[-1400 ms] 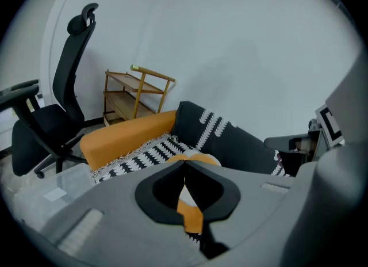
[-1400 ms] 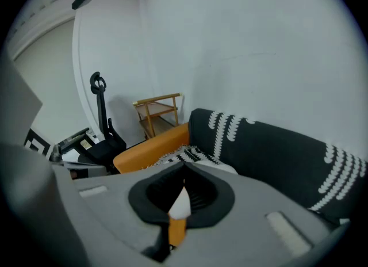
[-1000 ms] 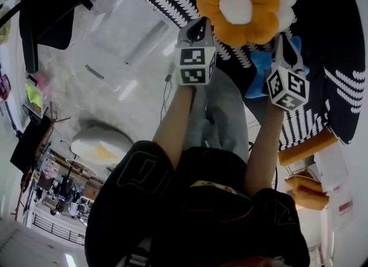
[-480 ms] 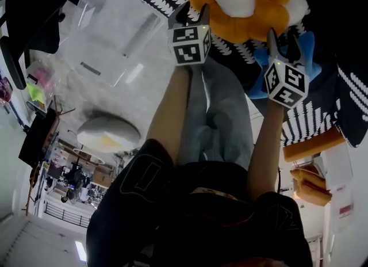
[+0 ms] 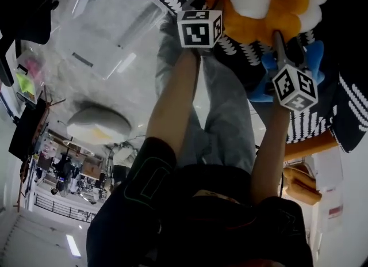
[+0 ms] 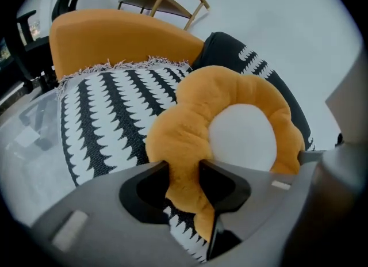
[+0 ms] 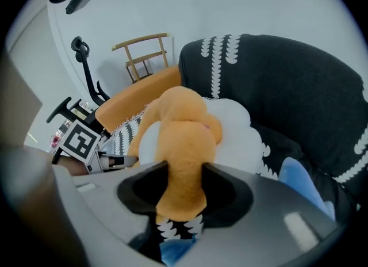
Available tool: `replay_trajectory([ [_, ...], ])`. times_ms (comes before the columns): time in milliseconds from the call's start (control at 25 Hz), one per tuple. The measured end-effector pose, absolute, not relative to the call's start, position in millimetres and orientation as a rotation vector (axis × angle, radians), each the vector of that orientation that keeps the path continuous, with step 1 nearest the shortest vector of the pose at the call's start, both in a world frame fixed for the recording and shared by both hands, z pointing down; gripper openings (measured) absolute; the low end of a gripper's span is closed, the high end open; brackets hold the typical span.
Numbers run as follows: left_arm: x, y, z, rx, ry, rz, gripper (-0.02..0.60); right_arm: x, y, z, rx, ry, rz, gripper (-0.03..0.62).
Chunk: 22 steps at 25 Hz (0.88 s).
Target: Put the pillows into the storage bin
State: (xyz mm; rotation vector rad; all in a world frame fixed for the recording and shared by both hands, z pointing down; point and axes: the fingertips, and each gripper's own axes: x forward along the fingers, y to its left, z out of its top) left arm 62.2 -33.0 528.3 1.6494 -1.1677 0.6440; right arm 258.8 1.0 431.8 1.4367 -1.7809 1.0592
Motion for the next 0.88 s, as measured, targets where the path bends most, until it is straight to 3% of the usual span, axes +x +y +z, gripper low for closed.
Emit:
replay_trajectory([
  [120,59.8,-36.1,519.8,1.698,-1.132,0.611,0.116,248.3,-3.3,429.5,1.403,-1.772,1.021,0.106],
  [240,38.6,-25.5,505.3,1.688,-1.169,0.608,0.086,225.1,-3.5,417.6,1.363,-1.832,0.996,0.074],
  [880,-198.4,27.8,487.7,1.41,-1.493,0.537,0.083,-2.1,-26.5,440.1,0.959,-2.008,0.972,0.064],
])
